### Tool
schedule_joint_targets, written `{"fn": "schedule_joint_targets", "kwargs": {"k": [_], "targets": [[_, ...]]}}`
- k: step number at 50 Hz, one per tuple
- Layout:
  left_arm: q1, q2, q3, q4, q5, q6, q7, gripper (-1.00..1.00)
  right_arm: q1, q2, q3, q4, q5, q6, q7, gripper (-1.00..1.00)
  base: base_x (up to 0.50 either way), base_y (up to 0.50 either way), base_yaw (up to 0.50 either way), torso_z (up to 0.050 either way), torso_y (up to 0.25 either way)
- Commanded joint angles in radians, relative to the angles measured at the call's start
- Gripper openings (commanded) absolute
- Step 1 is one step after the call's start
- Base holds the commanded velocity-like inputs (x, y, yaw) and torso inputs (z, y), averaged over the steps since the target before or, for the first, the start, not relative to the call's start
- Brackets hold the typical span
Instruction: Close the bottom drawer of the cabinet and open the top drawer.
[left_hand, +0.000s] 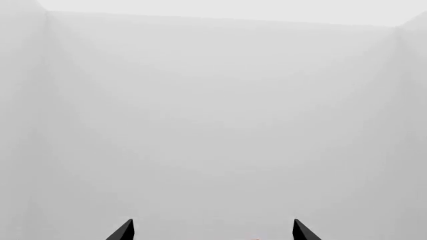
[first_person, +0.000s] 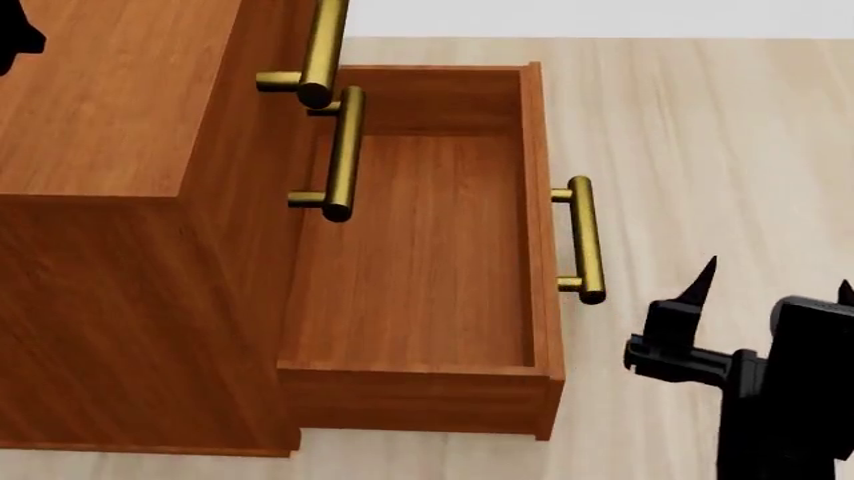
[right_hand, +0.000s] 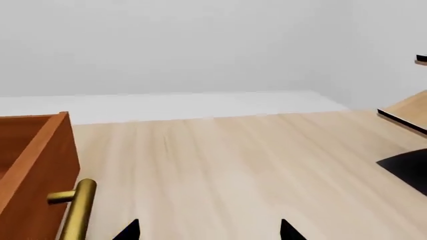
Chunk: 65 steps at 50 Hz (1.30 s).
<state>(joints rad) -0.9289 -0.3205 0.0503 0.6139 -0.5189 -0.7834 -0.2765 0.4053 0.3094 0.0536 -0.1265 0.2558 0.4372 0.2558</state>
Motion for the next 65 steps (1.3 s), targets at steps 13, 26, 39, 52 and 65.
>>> {"fn": "schedule_joint_targets", "kwargs": {"k": [13, 26, 39, 52, 65], "targets": [[-0.008, -0.014, -0.002, -0.003, -0.008, -0.002, -0.009, 1.0, 0.142, -0.02, -0.054, 0.396, -0.055, -0.14, -0.039, 1.0, 0.0, 0.0, 0.0, 0.0, 0.0], [-0.007, -0.02, 0.003, -0.004, -0.008, 0.002, -0.01, 1.0, 0.21, -0.039, -0.103, 0.547, -0.088, -0.185, -0.057, 1.0, 0.0, 0.0, 0.0, 0.0, 0.0], [-0.007, -0.026, -0.002, 0.005, -0.019, -0.007, -0.019, 1.0, 0.246, -0.062, -0.16, 0.666, -0.122, -0.216, -0.075, 1.0, 0.0, 0.0, 0.0, 0.0, 0.0], [-0.006, -0.028, 0.0, 0.009, -0.026, -0.008, -0.024, 1.0, 0.269, -0.082, -0.188, 0.753, -0.132, -0.263, -0.093, 1.0, 0.0, 0.0, 0.0, 0.0, 0.0], [-0.01, -0.029, 0.002, 0.015, -0.036, -0.011, -0.029, 1.0, 0.297, -0.11, -0.219, 0.829, -0.139, -0.306, -0.118, 1.0, 0.0, 0.0, 0.0, 0.0, 0.0]]}}
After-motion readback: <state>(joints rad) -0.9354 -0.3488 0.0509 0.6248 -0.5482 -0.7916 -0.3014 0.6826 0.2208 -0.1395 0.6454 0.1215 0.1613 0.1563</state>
